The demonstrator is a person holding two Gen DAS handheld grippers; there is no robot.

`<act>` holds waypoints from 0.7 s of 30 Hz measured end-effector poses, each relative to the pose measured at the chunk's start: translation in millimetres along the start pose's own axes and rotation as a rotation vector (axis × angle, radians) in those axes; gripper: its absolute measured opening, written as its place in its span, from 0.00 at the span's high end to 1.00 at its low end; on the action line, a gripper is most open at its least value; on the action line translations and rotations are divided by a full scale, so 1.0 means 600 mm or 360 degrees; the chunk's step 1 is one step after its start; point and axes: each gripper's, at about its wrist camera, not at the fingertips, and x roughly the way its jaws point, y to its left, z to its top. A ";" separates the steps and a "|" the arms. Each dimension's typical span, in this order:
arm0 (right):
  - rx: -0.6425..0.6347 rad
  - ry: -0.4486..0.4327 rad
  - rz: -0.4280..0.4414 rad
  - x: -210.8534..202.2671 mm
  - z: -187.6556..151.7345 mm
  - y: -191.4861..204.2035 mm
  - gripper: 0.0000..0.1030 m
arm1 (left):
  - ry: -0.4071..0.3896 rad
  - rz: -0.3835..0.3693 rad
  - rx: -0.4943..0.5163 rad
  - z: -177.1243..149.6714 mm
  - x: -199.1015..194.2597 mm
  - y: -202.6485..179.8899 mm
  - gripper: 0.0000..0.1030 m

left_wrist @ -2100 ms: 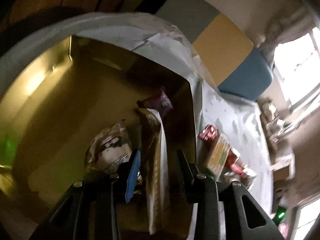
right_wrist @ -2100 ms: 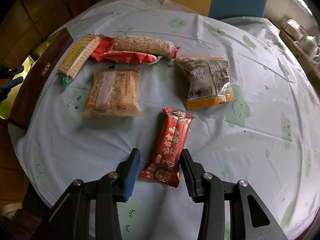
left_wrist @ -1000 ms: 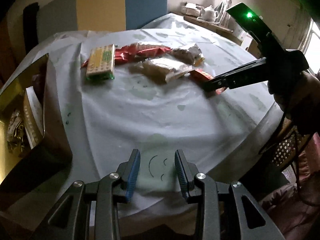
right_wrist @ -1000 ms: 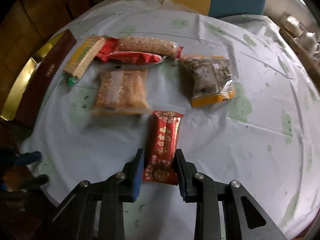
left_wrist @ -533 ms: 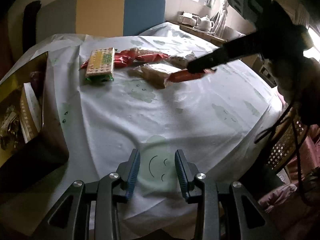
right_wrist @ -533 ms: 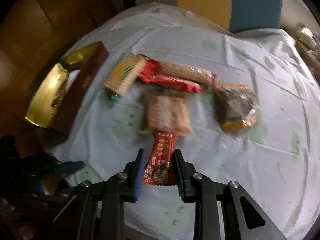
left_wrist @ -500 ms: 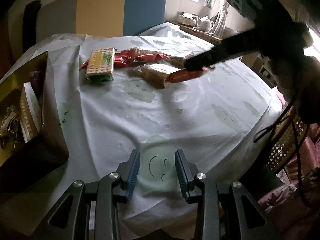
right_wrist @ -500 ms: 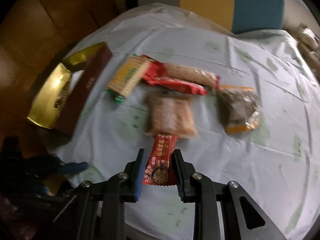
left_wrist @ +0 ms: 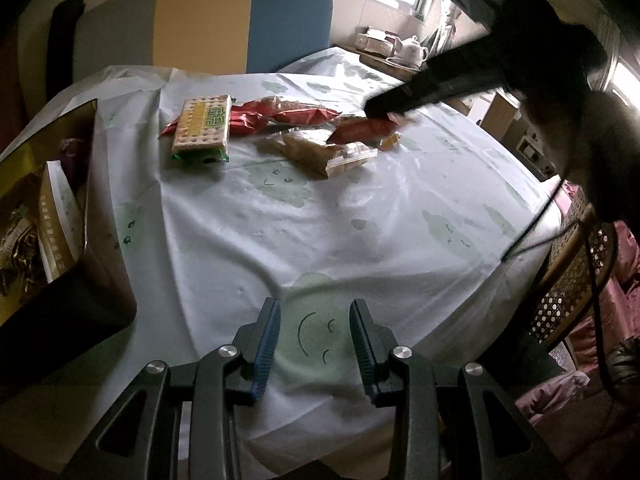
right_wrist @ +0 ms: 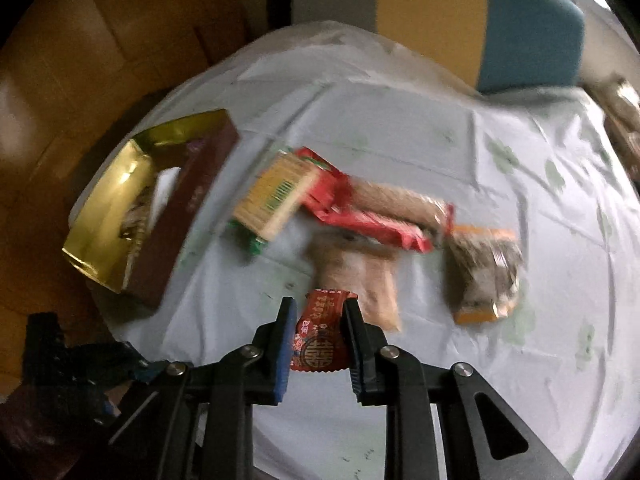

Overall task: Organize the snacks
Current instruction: 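Grasp the red patterned wrapper with the right gripper and lift it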

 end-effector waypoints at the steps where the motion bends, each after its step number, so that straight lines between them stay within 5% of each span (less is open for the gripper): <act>1: 0.0010 0.0009 -0.0005 0.002 -0.006 -0.006 0.78 | -0.0001 -0.0001 -0.0004 0.000 0.000 0.000 0.65; 12: 0.0119 0.0147 -0.0034 0.052 -0.075 -0.044 0.77 | 0.0005 0.0005 -0.0013 0.003 0.001 -0.001 0.65; 15: 0.0130 0.0139 -0.0046 0.058 -0.078 -0.047 0.65 | 0.0006 0.0006 -0.0014 0.004 0.003 0.000 0.65; 21: 0.0215 0.0105 -0.0017 0.065 -0.077 -0.055 0.58 | 0.0006 0.0012 -0.0009 0.003 0.003 -0.001 0.64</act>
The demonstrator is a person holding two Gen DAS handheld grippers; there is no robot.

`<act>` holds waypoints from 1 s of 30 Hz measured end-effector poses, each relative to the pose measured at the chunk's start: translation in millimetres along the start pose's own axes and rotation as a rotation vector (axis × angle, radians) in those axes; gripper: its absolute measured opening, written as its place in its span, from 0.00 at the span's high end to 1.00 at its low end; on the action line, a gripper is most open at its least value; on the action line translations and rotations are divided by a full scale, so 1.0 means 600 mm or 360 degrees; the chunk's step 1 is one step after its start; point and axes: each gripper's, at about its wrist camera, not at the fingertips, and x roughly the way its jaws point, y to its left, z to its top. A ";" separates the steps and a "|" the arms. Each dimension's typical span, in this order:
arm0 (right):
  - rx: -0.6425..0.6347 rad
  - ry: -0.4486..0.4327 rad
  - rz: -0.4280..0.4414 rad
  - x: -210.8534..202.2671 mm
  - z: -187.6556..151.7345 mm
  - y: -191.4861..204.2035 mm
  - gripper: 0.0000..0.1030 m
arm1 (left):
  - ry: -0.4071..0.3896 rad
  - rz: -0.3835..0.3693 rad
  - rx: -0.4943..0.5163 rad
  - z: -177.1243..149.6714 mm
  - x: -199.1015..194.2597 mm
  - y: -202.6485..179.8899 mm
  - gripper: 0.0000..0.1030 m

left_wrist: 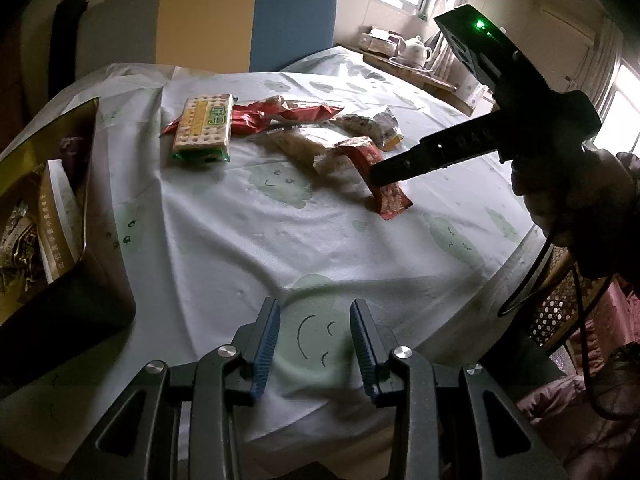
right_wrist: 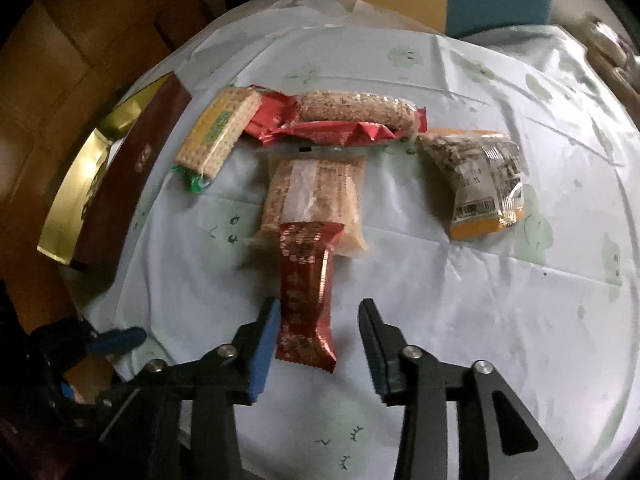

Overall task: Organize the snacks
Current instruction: 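Grasp the red patterned wrapper with the right gripper and lift it, then carry the red patterned wrapper into the gold box and open the right gripper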

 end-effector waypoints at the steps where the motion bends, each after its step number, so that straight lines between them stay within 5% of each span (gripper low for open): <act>1: 0.0009 -0.0003 0.0001 -0.001 0.000 0.001 0.58 | 0.0000 0.0000 -0.0001 0.000 0.000 0.000 0.64; 9: 0.0063 -0.0016 0.0022 0.013 0.010 0.014 0.47 | -0.0002 -0.0009 -0.0008 -0.001 -0.001 0.002 0.64; 10: 0.0058 -0.0012 0.0017 0.019 0.012 0.019 0.53 | -0.0003 -0.0011 -0.0008 -0.001 -0.001 0.003 0.64; 11: 0.0036 0.0004 -0.0017 0.025 0.013 0.023 0.74 | -0.0004 -0.0013 -0.0011 -0.001 -0.001 0.003 0.64; 16: -0.0050 -0.0001 -0.0082 0.016 0.010 0.044 0.78 | -0.0006 -0.0018 -0.0013 0.000 -0.001 0.002 0.64; 30: -0.0550 0.0004 0.0407 -0.024 0.138 0.235 0.78 | -0.0023 -0.0095 0.0018 -0.013 -0.017 0.009 0.65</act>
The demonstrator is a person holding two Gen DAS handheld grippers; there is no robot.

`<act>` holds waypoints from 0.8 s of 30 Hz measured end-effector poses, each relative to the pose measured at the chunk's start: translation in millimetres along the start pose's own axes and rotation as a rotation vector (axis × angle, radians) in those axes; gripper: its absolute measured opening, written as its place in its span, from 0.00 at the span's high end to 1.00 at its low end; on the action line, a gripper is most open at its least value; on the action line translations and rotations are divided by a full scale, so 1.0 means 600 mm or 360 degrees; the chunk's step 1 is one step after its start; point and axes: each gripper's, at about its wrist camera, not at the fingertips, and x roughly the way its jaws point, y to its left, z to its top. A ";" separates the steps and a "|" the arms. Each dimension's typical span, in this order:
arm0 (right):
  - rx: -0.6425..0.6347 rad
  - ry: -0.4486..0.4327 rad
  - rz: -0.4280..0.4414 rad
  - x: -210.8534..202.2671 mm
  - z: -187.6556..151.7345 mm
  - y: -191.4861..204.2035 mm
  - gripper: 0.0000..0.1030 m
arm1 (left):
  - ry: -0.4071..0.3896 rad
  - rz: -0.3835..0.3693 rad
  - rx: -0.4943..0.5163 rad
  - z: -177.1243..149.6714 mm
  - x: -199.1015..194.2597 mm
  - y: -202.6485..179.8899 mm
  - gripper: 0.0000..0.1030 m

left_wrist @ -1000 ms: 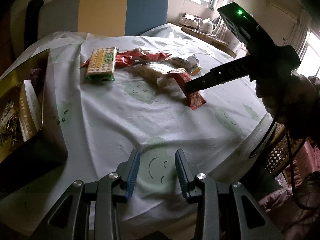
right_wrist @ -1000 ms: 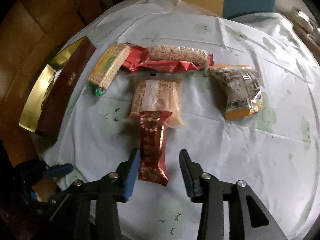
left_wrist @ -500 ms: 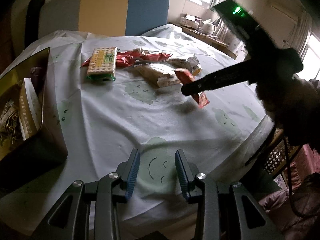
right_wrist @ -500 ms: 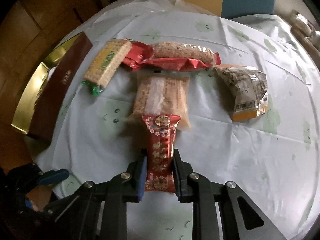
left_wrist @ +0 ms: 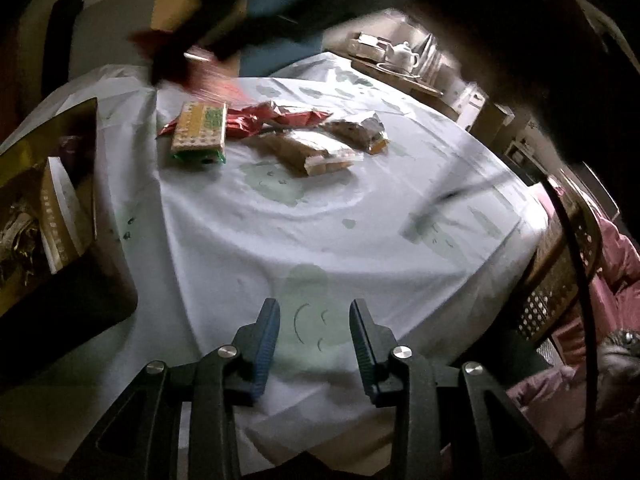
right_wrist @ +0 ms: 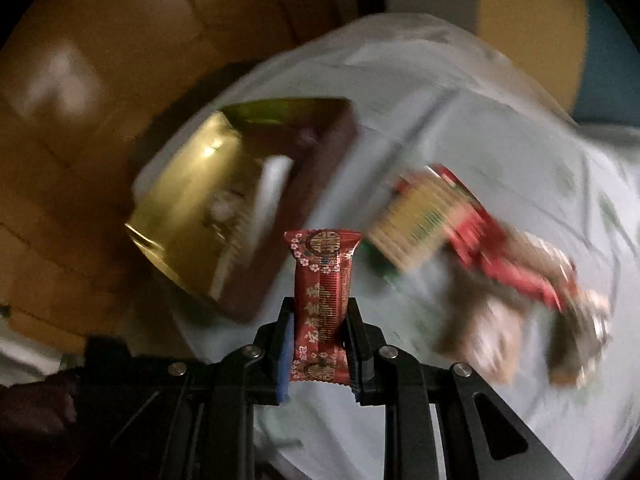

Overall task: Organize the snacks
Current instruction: 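Carry the red patterned wrapper into the gold box and open the right gripper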

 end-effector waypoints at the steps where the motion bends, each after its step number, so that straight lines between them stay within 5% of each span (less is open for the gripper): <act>1: -0.0014 -0.0001 0.0018 0.004 0.011 0.007 0.78 | -0.0004 -0.0001 0.0003 -0.001 0.000 0.000 0.65; 10: -0.0093 0.0033 0.0122 0.074 0.117 0.064 0.75 | -0.0025 -0.0076 -0.0052 -0.003 0.000 0.013 0.65; 14: -0.0083 0.0014 0.0097 0.097 0.141 0.072 0.57 | -0.0029 -0.0080 -0.0053 -0.004 -0.002 0.014 0.65; 24: 0.0028 -0.0050 0.0006 0.057 0.070 0.013 0.50 | -0.0010 -0.0058 -0.0070 -0.002 0.001 0.013 0.65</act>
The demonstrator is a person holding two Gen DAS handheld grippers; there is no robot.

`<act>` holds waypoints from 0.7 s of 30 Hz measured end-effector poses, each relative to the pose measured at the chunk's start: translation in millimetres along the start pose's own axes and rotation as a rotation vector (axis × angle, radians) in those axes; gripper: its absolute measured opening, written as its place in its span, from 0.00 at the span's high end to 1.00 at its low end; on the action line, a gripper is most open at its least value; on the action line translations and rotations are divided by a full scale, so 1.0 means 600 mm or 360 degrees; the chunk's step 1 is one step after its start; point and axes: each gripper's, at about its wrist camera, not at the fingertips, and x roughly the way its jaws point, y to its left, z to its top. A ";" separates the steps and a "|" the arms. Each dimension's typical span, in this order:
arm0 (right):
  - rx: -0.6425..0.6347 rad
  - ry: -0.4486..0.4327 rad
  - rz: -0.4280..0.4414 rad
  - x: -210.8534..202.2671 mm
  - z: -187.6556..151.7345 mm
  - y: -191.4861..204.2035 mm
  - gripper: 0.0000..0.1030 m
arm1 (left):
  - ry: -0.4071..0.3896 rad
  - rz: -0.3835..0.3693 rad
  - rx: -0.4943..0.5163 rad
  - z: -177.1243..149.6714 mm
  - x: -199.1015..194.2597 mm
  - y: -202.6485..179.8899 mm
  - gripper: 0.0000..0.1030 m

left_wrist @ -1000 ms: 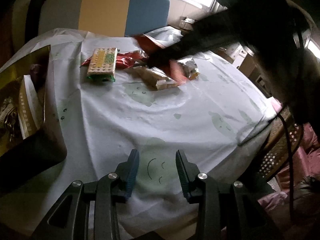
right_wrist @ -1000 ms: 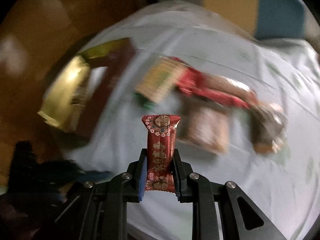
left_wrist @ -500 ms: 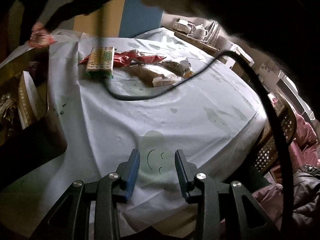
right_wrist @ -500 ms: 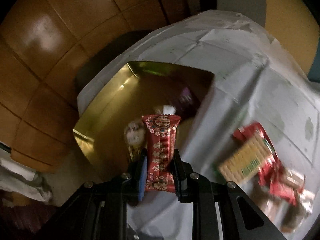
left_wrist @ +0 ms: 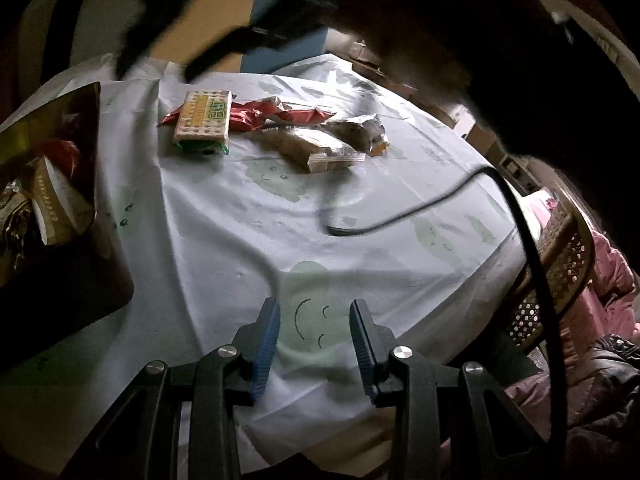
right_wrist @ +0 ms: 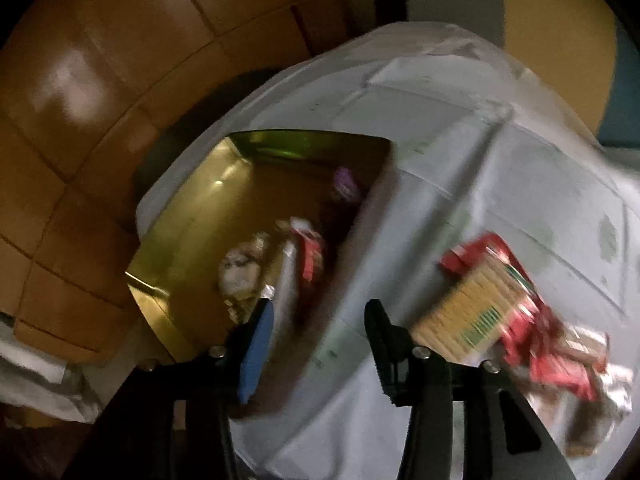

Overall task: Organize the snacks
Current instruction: 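Carry the red patterned wrapper into the gold box and open the right gripper, then grasp the yellow-green WEIDAN cracker pack with the left gripper and lift it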

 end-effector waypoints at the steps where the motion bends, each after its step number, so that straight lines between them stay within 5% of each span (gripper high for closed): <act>1: 0.0012 -0.0003 -0.0014 -0.006 -0.010 -0.009 0.48 | 0.0005 0.0009 0.0001 0.001 0.001 -0.002 0.65; 21: 0.0262 0.0028 -0.0443 -0.127 -0.201 -0.214 0.27 | 0.0037 0.0150 -0.0104 0.110 0.000 -0.010 0.61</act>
